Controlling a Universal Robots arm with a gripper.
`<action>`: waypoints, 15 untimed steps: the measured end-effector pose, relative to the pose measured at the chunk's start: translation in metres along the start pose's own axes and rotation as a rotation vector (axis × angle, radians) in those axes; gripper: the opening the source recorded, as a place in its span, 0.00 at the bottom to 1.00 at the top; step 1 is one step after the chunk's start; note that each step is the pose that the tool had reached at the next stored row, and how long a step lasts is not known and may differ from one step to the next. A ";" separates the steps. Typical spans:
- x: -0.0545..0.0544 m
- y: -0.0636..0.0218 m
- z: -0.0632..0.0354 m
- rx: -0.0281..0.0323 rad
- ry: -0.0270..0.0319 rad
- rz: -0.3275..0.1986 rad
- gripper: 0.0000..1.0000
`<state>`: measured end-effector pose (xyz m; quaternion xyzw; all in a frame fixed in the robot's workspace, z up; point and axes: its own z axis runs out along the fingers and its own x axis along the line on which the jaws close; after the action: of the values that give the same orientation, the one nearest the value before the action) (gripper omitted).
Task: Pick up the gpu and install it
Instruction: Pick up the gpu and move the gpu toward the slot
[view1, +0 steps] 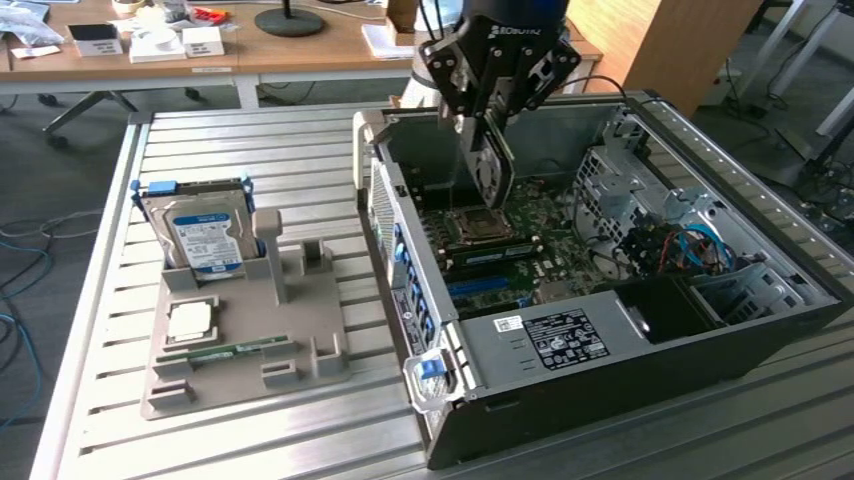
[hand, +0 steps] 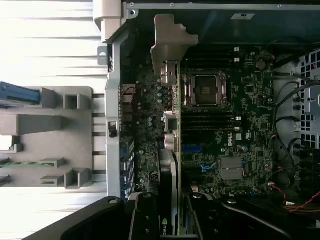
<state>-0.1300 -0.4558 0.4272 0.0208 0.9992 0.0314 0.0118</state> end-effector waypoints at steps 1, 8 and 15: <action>-0.002 0.0001 0.0001 -0.0003 0.0000 0.000 0.27; -0.018 0.0007 0.0004 -0.0031 0.0001 0.000 0.27; -0.032 0.0013 0.0008 -0.0068 0.0002 0.000 0.27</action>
<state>-0.0977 -0.4558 0.4272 0.0208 0.9991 0.0348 0.0117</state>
